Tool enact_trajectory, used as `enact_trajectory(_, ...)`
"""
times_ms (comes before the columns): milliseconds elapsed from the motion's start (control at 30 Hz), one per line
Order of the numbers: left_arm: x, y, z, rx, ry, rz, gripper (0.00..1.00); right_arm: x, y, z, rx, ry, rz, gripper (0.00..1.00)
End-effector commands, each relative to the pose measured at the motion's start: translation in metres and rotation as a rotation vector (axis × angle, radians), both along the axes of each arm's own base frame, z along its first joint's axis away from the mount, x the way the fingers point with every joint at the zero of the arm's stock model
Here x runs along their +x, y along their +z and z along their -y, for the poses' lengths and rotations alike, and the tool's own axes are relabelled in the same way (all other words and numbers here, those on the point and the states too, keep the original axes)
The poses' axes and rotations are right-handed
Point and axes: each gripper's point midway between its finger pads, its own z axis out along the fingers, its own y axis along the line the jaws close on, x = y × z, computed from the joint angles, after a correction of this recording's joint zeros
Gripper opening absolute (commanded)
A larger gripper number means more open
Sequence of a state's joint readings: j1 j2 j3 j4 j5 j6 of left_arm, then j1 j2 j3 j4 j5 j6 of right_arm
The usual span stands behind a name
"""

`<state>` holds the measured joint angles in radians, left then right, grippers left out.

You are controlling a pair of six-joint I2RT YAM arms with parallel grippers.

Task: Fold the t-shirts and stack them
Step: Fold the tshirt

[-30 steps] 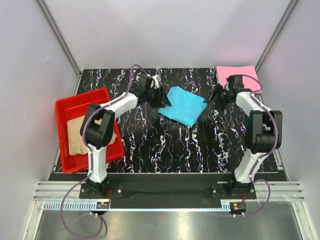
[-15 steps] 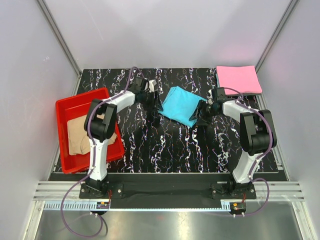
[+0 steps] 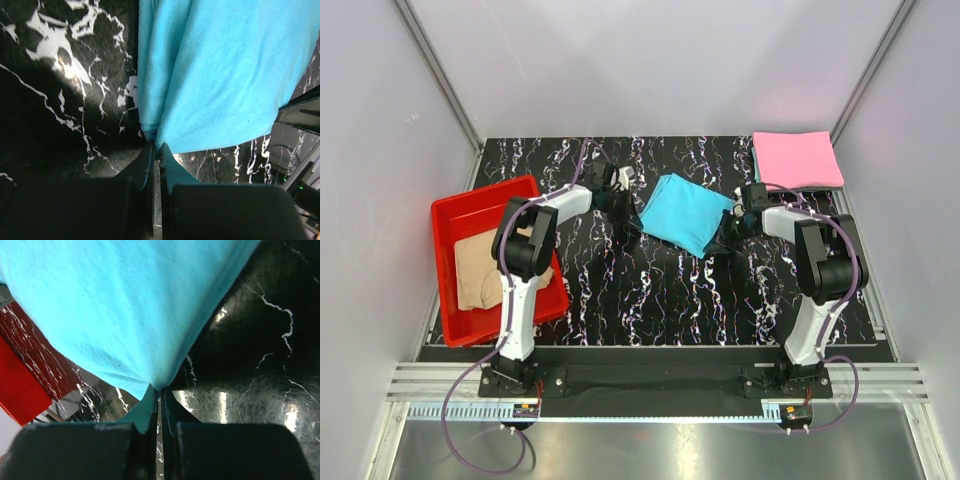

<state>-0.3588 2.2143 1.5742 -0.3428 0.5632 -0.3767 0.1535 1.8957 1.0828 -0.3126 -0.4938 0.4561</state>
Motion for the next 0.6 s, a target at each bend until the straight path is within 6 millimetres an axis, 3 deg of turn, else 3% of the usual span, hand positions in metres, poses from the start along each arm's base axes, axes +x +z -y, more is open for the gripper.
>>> enact_trajectory(0, -0.013, 0.006, -0.005, -0.003, 0.055, -0.072, 0.00, -0.012, 0.004, 0.008, -0.048, -0.012, -0.021, 0.00)
enact_trajectory(33, -0.025, -0.001, -0.009, 0.007, 0.068, -0.114, 0.00, -0.016, 0.003, 0.015, -0.082, -0.028, -0.030, 0.00)
enact_trajectory(100, -0.037, 0.008, -0.010, 0.015, 0.097, -0.127, 0.00, -0.034, 0.004, 0.023, -0.116, -0.043, -0.067, 0.00)
enact_trajectory(133, -0.051, -0.001, -0.016, 0.048, 0.110, -0.158, 0.00, -0.039, 0.001, 0.028, -0.149, -0.053, -0.078, 0.00)
enact_trajectory(200, -0.069, 0.007, -0.014, 0.057, 0.116, -0.172, 0.00, -0.055, 0.000, 0.034, -0.170, -0.061, -0.112, 0.00)
enact_trajectory(300, -0.108, -0.004, -0.023, 0.086, 0.135, -0.239, 0.00, -0.072, -0.003, 0.039, -0.189, -0.080, -0.145, 0.01)
enact_trajectory(400, -0.127, 0.001, -0.029, 0.077, 0.150, -0.238, 0.02, -0.086, -0.007, 0.047, -0.229, -0.108, -0.160, 0.04)
enact_trajectory(433, -0.128, 0.010, -0.029, 0.064, 0.151, -0.217, 0.08, -0.093, -0.008, 0.048, -0.225, -0.105, -0.168, 0.09)
enact_trajectory(467, -0.130, 0.011, -0.031, 0.067, 0.151, -0.218, 0.16, -0.094, -0.006, 0.046, -0.214, -0.102, -0.164, 0.20)
enact_trajectory(500, -0.127, 0.014, -0.033, 0.079, 0.159, -0.199, 0.29, -0.094, -0.001, 0.045, -0.205, -0.095, -0.151, 0.25)
enact_trajectory(567, -0.126, 0.021, -0.037, 0.103, 0.155, -0.185, 0.41, -0.095, 0.008, 0.044, -0.196, -0.089, -0.145, 0.34)
